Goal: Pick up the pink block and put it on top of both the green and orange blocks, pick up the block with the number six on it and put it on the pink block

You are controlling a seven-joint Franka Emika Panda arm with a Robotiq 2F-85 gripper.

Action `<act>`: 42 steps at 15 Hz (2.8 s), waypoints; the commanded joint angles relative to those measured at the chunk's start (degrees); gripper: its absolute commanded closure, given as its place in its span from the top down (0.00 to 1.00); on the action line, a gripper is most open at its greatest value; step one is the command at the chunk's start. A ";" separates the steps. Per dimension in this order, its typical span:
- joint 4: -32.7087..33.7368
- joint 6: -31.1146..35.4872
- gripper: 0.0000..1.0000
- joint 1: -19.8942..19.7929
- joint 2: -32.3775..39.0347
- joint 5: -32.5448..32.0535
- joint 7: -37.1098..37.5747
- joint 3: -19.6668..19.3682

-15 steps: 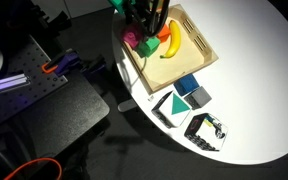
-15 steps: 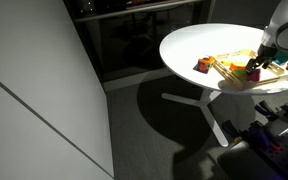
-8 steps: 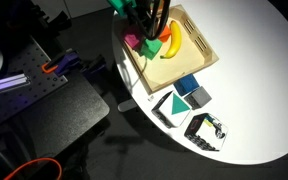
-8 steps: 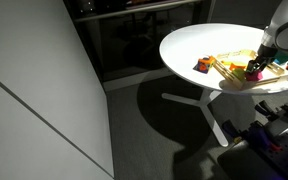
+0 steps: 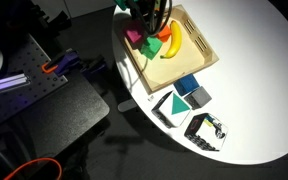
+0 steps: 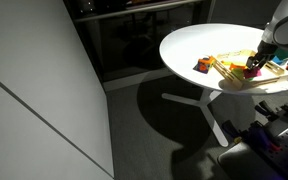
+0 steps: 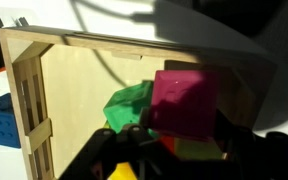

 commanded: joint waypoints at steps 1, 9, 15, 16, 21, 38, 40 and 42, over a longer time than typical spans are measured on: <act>-0.60 -3.55 0.36 -0.98 -4.65 3.48 -3.44 1.45; 5.08 -17.13 0.36 -1.82 -7.91 7.34 -4.18 1.24; 11.05 -24.23 0.36 -2.97 -5.40 11.01 -5.46 1.33; 12.18 -25.61 0.36 -3.09 -4.70 11.94 -6.04 1.38; 17.39 -30.52 0.36 -3.56 -0.62 14.50 -6.46 1.41; 31.03 -38.23 0.36 -4.95 11.64 15.45 -6.02 2.13; 32.33 -38.76 0.36 -5.27 12.49 15.43 -6.01 2.21; 33.61 -39.42 0.36 -5.56 13.26 15.35 -5.87 2.31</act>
